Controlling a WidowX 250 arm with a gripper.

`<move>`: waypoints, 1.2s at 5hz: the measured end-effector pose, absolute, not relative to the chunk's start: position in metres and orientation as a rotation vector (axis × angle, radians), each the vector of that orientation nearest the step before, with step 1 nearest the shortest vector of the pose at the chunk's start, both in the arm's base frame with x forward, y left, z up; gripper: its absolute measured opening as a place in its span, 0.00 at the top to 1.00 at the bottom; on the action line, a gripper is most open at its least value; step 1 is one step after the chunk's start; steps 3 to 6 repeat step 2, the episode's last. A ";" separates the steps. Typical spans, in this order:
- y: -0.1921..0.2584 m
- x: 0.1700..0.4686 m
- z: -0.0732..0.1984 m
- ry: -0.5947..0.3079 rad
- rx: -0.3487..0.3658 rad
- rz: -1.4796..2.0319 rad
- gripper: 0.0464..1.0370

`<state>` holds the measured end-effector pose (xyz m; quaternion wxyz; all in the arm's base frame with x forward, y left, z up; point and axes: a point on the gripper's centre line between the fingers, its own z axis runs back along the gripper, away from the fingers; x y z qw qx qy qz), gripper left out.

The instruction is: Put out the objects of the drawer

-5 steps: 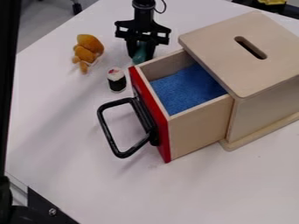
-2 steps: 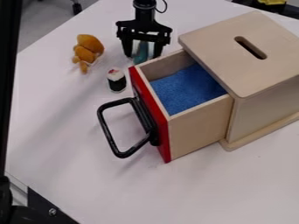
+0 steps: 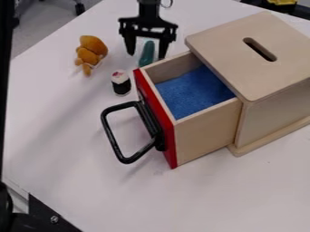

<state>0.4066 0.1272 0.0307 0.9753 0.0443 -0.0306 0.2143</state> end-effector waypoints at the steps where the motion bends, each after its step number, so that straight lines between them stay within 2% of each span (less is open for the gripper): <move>1: 0.124 0.404 0.068 -0.116 0.072 0.443 0.04; 2: 0.123 0.396 0.105 -0.172 0.085 0.452 0.04; 6: 0.123 0.396 0.105 -0.172 0.085 0.452 0.04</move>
